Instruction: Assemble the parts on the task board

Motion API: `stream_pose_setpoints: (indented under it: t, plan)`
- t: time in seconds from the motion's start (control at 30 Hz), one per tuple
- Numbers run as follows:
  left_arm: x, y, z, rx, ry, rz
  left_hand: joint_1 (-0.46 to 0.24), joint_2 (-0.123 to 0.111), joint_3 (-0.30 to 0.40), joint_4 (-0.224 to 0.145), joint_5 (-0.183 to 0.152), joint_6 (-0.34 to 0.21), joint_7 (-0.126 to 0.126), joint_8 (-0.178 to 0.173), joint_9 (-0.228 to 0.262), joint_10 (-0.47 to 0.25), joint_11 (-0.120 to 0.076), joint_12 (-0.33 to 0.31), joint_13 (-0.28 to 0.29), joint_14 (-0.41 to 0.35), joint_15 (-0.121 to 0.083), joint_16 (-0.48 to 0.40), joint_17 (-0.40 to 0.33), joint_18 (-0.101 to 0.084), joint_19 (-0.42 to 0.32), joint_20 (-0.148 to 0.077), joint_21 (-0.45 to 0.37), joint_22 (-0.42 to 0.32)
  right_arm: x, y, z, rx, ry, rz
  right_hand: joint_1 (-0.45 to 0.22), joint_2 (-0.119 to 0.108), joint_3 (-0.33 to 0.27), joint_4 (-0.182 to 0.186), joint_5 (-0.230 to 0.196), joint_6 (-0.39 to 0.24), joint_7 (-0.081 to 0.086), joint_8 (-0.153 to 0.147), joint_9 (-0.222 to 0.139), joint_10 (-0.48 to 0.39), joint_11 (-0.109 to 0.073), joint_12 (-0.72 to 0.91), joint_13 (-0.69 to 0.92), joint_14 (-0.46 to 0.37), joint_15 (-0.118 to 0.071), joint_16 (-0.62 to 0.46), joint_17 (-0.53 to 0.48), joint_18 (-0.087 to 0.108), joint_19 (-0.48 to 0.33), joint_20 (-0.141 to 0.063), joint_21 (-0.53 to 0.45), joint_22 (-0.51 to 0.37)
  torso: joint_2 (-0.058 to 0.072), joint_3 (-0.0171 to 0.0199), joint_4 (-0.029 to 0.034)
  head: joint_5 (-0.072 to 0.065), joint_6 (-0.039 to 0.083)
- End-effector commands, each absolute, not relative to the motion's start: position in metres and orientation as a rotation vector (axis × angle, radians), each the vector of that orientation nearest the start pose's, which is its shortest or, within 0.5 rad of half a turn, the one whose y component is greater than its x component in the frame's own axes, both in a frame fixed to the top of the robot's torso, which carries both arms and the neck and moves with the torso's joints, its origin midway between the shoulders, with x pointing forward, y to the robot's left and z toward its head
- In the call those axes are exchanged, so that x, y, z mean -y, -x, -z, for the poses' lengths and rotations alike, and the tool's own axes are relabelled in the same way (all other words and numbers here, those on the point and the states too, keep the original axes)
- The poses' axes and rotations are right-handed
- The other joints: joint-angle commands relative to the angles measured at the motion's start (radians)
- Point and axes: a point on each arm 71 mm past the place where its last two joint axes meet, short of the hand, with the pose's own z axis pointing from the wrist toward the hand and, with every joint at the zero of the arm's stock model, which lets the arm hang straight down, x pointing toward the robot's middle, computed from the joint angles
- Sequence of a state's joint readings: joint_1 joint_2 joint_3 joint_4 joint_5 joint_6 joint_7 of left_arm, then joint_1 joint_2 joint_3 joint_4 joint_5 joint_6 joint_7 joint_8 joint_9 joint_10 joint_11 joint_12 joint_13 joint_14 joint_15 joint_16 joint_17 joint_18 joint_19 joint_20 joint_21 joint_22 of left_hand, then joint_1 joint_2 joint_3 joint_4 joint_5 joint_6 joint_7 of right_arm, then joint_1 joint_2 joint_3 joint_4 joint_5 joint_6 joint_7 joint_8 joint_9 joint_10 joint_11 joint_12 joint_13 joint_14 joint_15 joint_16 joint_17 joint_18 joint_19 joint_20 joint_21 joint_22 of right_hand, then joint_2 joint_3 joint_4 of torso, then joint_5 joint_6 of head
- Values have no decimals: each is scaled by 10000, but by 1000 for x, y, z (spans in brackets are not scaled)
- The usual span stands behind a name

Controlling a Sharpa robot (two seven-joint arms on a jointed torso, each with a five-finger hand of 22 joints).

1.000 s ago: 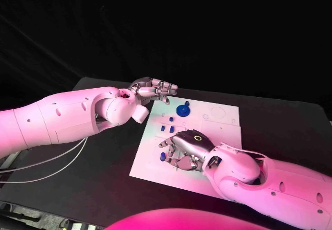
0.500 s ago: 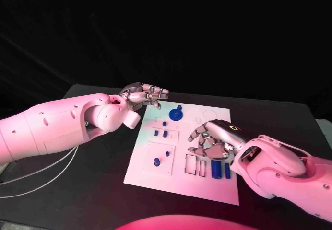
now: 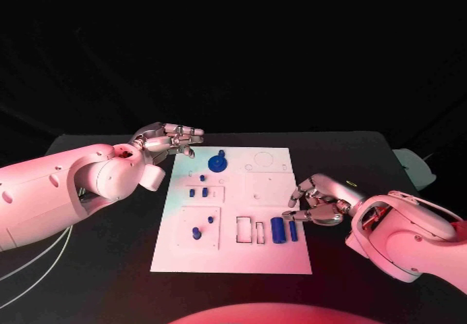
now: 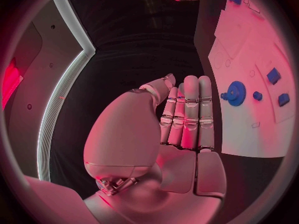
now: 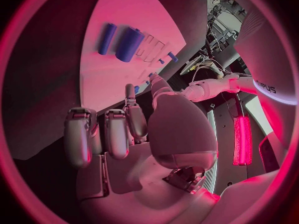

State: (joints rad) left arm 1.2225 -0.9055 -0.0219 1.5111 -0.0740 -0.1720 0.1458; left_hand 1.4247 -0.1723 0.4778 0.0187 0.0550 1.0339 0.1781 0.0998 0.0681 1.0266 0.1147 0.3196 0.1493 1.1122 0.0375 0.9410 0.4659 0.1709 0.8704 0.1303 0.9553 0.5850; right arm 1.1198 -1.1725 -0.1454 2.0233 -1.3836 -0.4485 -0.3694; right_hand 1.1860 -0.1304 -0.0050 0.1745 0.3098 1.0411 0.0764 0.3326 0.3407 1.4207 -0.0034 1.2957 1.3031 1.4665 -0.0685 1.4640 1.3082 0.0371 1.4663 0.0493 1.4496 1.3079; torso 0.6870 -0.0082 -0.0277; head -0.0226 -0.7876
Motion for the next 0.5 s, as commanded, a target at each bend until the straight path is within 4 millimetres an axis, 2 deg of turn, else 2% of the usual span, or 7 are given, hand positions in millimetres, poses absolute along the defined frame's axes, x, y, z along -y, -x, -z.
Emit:
stream_pose_setpoints:
  t: [0.03, 0.33, 0.5]
  plan:
    - [-233, -492, 175, -16637, 11236, 14794, 3, 107, -46, 5, -24, -92, -8, 46, 1, -42, -2, 41, 15, -46, 15, 33, -14, 129, 64, 34, -42, -17, 227, -351, 212, -18469, -1069, -5188, -15, 84, -253, 152, 43, -125, -18, 104, 147, 5, 19, 37, 62, 676, 22, 42, 597, -110, 540, -49, 61, 2232, -54, -18, -50, -131, -75]
    - [-235, -491, 176, -16655, 11256, 14763, 3, 107, -46, 5, -24, -92, -8, 46, 1, -42, -2, 41, 15, -46, 15, 33, -14, 129, 64, 34, -42, -17, 218, -342, 226, -18538, -632, -4729, 23, 132, -752, 584, 166, -240, -41, 306, 451, 3, 10, 76, 184, 672, 17, 63, 639, -115, 554, -49, 80, 2255, -46, -21, -38, -157, -141]
    - [-236, -491, 176, -16668, 11259, 14762, -9, 110, -61, 13, -25, -85, -11, 57, 4, -49, -3, 62, 18, -49, 17, 37, -17, 129, 65, 37, -51, -23, 211, -342, 233, -18554, -470, -4724, 114, 181, -971, 850, 348, -292, -59, 431, 642, 28, -3, 119, 271, 690, 7, 115, 742, -129, 583, -56, 136, 2283, -37, -17, -29, -155, -119]
